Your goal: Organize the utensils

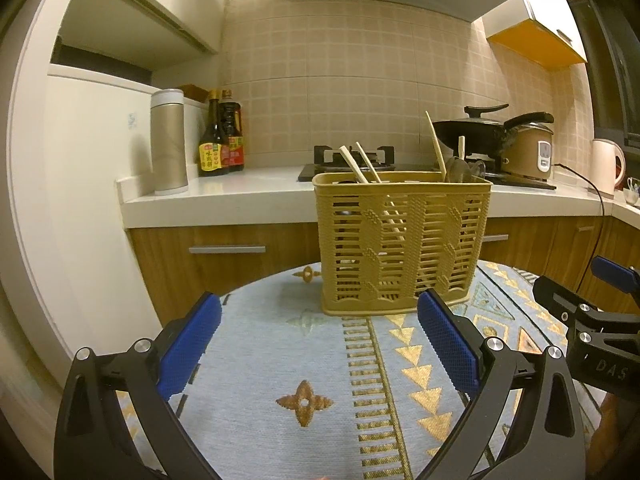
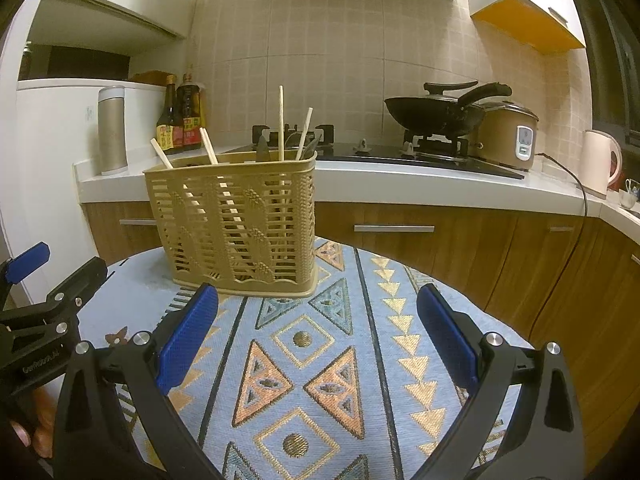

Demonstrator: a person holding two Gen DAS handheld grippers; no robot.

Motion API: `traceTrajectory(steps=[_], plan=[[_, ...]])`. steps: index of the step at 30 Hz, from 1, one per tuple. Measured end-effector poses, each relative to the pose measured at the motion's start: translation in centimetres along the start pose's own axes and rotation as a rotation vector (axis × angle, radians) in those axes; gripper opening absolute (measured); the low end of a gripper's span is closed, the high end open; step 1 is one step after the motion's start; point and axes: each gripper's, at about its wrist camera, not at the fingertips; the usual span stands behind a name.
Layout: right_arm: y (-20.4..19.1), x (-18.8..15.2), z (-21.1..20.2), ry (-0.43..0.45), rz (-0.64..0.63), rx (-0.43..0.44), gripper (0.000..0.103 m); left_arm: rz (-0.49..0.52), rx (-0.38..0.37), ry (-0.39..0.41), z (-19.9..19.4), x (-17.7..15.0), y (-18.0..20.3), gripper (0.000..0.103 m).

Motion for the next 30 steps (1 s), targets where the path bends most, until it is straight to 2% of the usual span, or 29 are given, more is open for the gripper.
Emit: traceTrajectory(steps=[30], plan=[[-0.32,-0.2,0.41,-0.023,-0.014,-0.005,0.095,-0.019,-0.002,-0.028,0.5,-0.14,-0.5,0.095]])
Point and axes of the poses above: each gripper's, at about its wrist camera, not at the fingertips, and z roughly the way its jaws point, y to its right, x to its top, and after that the axes turned 9 degrees about y, right-handed
